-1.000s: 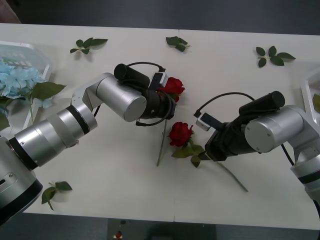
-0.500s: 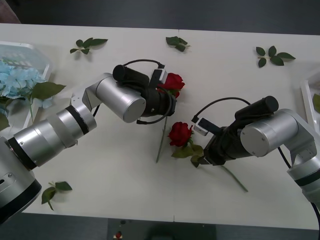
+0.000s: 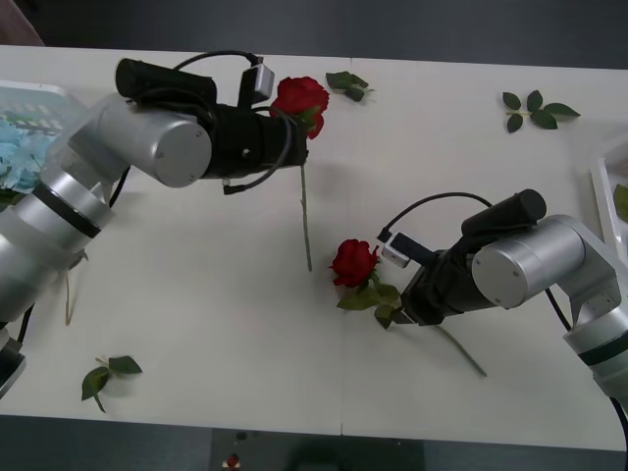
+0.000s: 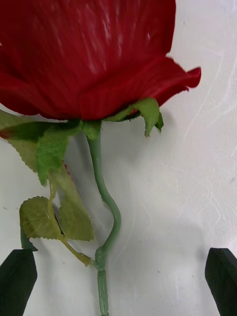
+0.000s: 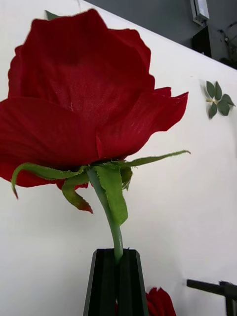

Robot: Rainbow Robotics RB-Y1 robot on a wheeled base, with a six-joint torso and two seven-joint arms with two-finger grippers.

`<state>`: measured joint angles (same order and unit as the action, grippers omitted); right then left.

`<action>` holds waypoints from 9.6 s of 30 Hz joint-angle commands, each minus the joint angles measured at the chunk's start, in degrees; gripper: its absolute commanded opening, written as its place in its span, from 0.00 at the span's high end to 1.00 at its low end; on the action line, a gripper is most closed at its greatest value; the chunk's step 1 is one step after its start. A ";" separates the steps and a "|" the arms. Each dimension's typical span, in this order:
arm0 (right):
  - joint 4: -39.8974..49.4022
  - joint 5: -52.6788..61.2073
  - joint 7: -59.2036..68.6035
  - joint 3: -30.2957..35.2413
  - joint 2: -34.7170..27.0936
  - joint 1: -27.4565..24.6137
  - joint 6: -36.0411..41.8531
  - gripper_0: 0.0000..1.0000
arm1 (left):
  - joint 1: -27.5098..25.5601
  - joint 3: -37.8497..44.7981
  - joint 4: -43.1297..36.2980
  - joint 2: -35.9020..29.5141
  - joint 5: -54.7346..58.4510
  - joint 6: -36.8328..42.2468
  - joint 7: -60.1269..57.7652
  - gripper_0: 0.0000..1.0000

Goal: Put the red flowers into the right box and the blue flowers into the left box

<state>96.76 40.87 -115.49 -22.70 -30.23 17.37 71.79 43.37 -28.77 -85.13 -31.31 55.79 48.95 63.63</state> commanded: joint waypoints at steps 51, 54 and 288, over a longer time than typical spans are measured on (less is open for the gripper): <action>2.47 -1.67 1.67 2.92 1.76 1.61 6.00 0.06 | -14.19 43.71 -15.86 -8.68 26.30 33.49 15.03 1.00; 1.59 -2.11 1.76 2.92 2.37 1.61 6.00 0.06 | -14.19 43.80 -15.86 -8.77 26.04 33.14 14.95 1.00; -14.32 52.47 24.08 44.85 -2.29 22.79 31.31 1.00 | 4.79 -0.50 -1.71 22.26 2.57 -32.51 -5.18 1.00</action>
<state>81.31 93.36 -94.25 21.56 -32.80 38.65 103.16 45.91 -29.98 -85.52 -8.21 58.37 17.38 58.14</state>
